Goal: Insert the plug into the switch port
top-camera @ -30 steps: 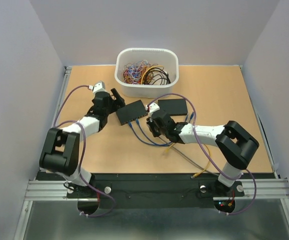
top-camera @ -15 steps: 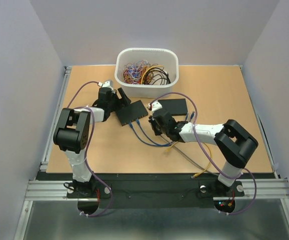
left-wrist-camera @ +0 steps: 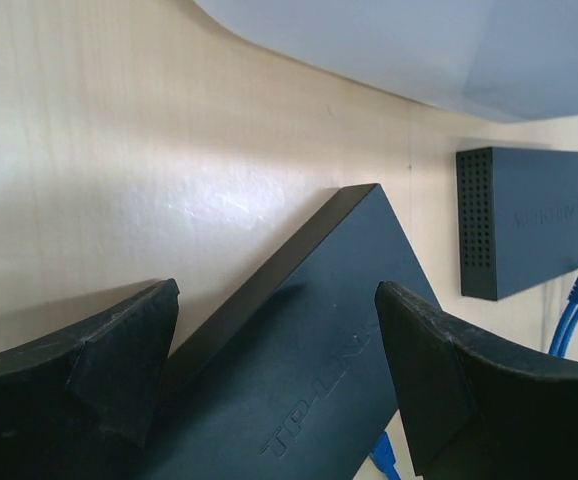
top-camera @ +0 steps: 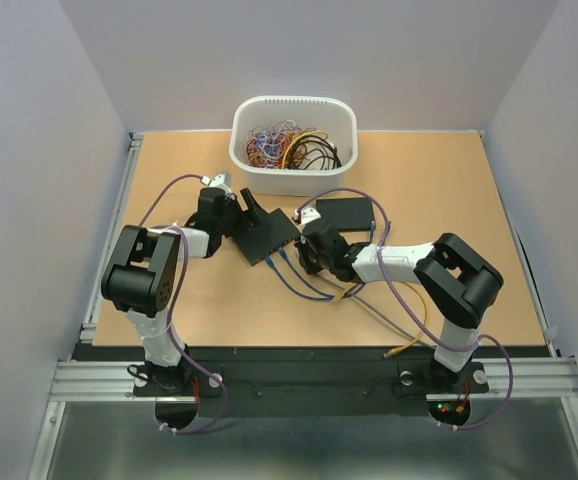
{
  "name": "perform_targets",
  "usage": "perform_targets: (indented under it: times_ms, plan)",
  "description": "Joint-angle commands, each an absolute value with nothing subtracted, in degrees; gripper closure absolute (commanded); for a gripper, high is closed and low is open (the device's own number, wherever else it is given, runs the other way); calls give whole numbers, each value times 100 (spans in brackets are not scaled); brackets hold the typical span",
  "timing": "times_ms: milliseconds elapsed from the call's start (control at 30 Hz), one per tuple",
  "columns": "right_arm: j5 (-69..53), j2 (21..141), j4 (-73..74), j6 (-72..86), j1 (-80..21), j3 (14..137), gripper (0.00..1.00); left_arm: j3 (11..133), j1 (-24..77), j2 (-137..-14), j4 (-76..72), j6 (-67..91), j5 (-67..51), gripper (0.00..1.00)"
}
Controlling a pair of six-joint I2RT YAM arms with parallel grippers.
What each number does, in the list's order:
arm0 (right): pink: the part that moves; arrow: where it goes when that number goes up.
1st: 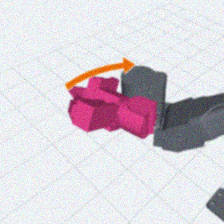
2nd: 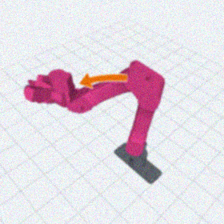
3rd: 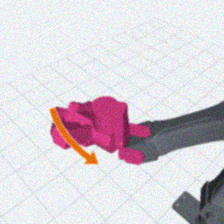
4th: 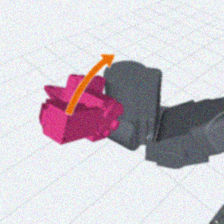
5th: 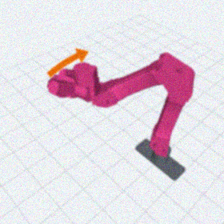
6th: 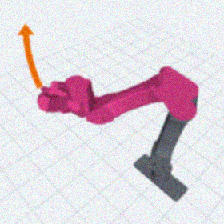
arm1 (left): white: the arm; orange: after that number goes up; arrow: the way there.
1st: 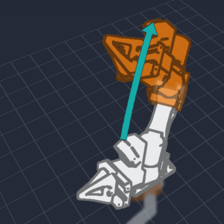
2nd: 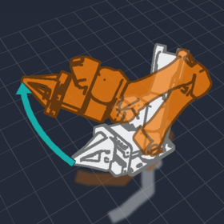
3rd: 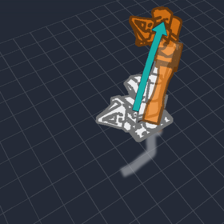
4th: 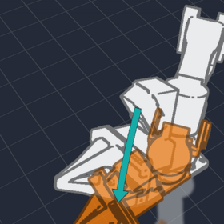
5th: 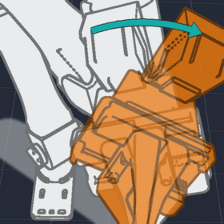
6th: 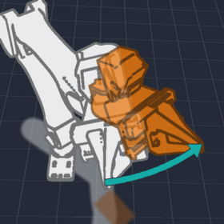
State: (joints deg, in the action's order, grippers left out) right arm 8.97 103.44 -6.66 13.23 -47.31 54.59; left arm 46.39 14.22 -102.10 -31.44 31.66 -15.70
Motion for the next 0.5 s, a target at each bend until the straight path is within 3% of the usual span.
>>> perform_targets:
  times_ms: [0, 467]
  plan:
    - [720, 10319, -861, 1512, -4737, 5458, 99, 4482, 1503, -9923, -2866, 3217, -1601, 9]
    - [1046, 10529, -817, 1266, -4729, 5853, 100, 5107, 1503, -10054, -2742, 2979, -1546, 9]
